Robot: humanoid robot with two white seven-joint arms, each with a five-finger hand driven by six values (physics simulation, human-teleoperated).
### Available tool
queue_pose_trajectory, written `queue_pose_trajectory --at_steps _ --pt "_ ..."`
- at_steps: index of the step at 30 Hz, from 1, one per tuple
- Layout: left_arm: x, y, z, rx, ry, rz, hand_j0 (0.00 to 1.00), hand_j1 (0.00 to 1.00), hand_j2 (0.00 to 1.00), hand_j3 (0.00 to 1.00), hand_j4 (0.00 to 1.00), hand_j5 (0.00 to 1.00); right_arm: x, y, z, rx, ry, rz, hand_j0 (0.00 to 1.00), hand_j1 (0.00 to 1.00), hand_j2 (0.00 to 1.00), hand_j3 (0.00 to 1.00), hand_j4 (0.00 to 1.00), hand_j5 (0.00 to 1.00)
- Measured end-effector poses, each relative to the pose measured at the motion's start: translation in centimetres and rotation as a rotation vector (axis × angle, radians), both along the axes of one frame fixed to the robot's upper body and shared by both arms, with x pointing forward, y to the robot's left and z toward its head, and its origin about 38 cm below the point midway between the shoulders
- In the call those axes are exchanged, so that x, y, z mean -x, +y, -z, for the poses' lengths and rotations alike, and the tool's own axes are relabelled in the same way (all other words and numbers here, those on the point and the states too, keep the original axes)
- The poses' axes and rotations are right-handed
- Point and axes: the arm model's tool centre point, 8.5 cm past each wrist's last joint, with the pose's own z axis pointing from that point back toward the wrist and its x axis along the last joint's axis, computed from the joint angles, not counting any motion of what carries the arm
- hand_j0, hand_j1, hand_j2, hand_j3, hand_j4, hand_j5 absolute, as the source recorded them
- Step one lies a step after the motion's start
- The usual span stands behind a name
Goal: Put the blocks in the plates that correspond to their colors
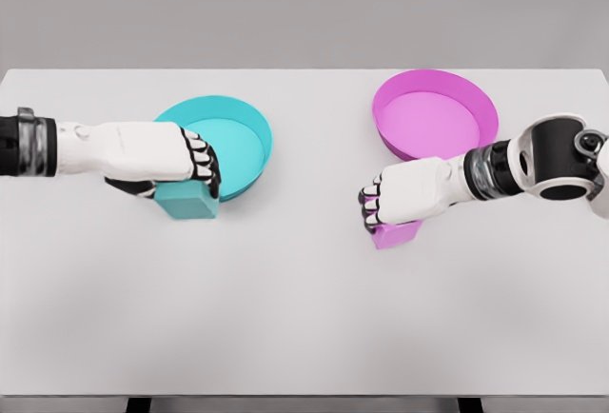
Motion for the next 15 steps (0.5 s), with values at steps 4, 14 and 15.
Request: queue_pose_trajectory --at_steps 4,14,15 --pt "-1.4 -0.1 -0.5 0.023 -0.012 -0.024 0.65 0.65 0.65 0.65 0.65 0.65 -0.4 -0.1 -0.8 -0.025 -0.003 0.014 0.47 0.47 0.47 0.47 0.47 0.47" --pt "-5.1 -0.7 0.7 0.106 0.023 -0.106 0.65 0.65 0.65 0.65 0.65 0.65 -2.1 -1.1 -2.8 -0.093 -0.014 0.082 0.47 0.47 0.47 0.47 0.47 0.47" --pt "-5.5 -0.7 0.8 0.111 0.025 -0.114 0.65 0.65 0.65 0.65 0.65 0.65 -2.5 -1.3 -3.2 -0.103 -0.019 0.095 0.47 0.47 0.47 0.47 0.47 0.47"
